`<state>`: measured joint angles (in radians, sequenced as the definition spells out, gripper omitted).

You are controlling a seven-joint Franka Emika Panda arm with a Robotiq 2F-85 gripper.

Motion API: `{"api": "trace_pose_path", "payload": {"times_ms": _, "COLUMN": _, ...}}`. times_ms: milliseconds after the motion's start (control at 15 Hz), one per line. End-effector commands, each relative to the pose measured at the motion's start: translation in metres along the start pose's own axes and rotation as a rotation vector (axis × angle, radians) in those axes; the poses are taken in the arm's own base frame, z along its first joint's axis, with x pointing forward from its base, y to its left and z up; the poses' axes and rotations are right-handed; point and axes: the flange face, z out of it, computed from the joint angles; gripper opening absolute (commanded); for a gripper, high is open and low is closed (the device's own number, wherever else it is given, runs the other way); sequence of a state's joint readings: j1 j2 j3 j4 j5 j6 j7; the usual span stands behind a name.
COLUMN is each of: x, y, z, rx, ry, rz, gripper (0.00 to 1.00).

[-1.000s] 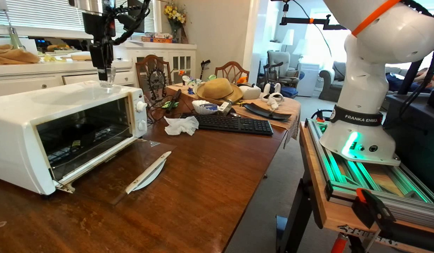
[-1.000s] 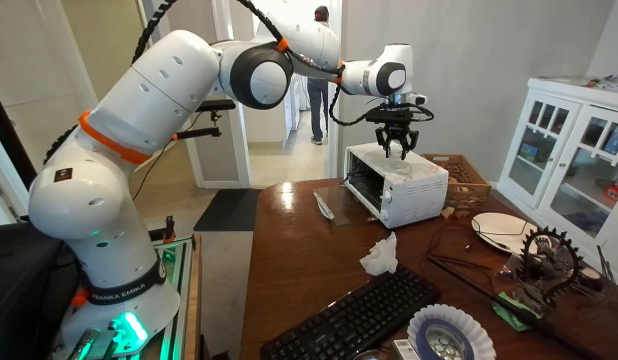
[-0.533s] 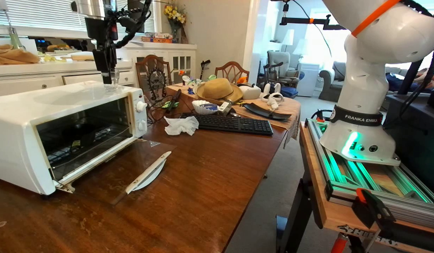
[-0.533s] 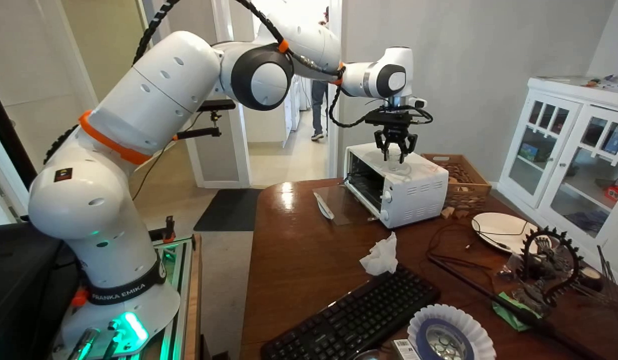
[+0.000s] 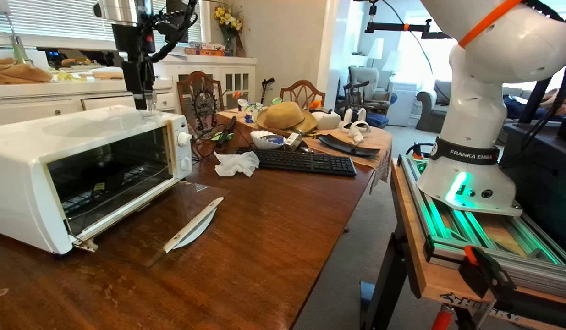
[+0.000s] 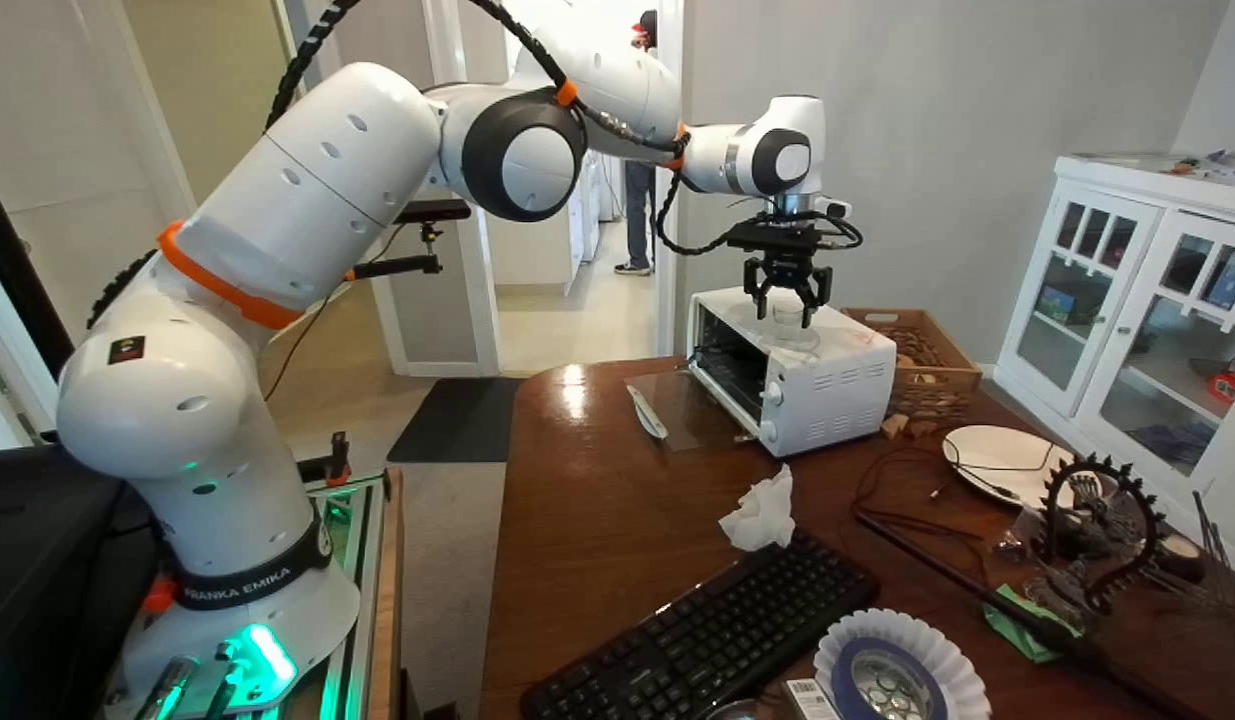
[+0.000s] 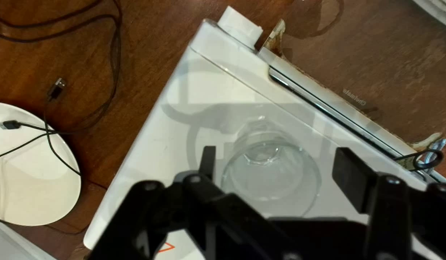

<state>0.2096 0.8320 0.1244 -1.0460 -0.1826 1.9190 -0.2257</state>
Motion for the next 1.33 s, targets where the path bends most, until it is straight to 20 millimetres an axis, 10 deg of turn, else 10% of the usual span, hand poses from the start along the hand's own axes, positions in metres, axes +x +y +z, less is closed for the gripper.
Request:
{"api": "trace_pose_path", "payload": {"times_ms": 0, "x": 0.002, "y": -0.001, "z": 0.001, "rx": 0.028, "ry": -0.011, "rz": 0.009, "gripper": 1.00}}
{"api": "trace_pose_path", "payload": {"times_ms": 1200, "x": -0.036, "y": -0.052, "z": -0.109, "rx": -0.292, "ry": 0.345, "rz": -0.108, "gripper": 1.00}}
{"api": "trace_pose_path", "payload": {"times_ms": 1267, "x": -0.013, "y": -0.044, "z": -0.112, "rx": -0.244, "ry": 0.323, "rz": -0.097, "gripper": 1.00}}
